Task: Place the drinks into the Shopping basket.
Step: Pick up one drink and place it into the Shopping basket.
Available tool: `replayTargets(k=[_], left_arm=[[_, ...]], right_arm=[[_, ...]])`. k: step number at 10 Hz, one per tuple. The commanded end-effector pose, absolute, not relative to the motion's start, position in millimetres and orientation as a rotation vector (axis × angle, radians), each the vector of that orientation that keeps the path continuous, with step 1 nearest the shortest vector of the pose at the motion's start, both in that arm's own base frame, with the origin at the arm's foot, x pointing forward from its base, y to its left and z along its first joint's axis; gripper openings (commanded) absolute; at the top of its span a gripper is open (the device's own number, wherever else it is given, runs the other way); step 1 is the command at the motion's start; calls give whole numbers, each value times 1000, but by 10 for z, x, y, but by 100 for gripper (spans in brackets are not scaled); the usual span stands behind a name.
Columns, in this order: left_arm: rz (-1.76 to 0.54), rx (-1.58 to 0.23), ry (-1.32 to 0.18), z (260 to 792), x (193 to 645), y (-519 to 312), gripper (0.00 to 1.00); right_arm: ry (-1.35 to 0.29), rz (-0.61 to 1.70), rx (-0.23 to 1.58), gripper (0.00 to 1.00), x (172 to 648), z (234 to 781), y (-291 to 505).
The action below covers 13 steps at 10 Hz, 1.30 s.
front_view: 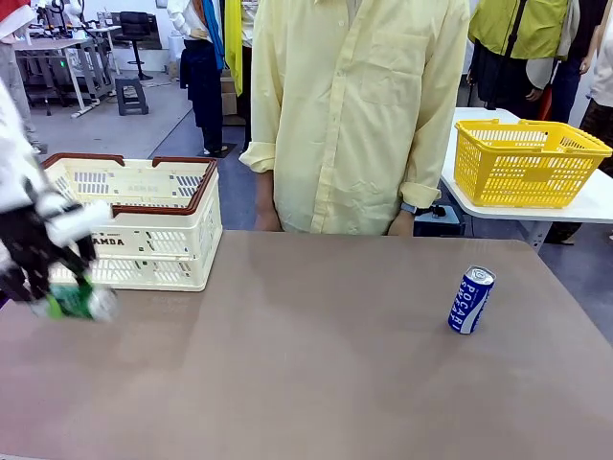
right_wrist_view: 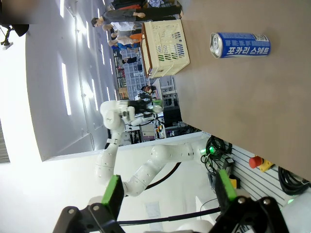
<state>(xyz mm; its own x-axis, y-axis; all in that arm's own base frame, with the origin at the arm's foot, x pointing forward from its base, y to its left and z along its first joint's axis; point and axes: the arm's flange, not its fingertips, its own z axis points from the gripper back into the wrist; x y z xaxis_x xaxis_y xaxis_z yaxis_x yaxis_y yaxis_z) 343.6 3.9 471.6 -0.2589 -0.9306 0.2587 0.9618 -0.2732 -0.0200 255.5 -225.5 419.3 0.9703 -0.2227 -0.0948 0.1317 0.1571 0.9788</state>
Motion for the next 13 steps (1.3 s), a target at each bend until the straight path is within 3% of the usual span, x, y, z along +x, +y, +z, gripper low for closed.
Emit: replayTargets(k=[1, 3, 4, 6, 7, 8, 11, 13], left_arm=[[-1749, -293, -272, 5634, 3753, 193, 0], [-1566, -355, -335, 6181, 4154, 460, 0], [-1454, -437, -439, 6396, 4352, 543, 0], [-1107, -422, -452, 6572, 4708, 603, 0], [-1056, -396, -407, 6552, 4851, 618, 0], [-1266, -434, -402, 6477, 4546, 637, 0], [-1266, -434, -402, 6477, 4546, 637, 0], [-1039, -422, -369, 6325, 4852, 578, 0]], right_arm=[[-88, -226, 1391, 100, 2538, 4206, -2283], [-88, -226, 1391, 100, 2538, 4206, -2283], [-88, -226, 1391, 100, 2538, 4206, -2283], [-88, -226, 1391, 100, 2538, 4206, -2283], [-88, -226, 1391, 100, 2538, 4206, -2283], [-88, -226, 1391, 100, 2538, 4206, -2283], [-88, -226, 1391, 100, 2538, 4206, -2283], [-88, -226, 1391, 100, 2538, 4206, -2283]])
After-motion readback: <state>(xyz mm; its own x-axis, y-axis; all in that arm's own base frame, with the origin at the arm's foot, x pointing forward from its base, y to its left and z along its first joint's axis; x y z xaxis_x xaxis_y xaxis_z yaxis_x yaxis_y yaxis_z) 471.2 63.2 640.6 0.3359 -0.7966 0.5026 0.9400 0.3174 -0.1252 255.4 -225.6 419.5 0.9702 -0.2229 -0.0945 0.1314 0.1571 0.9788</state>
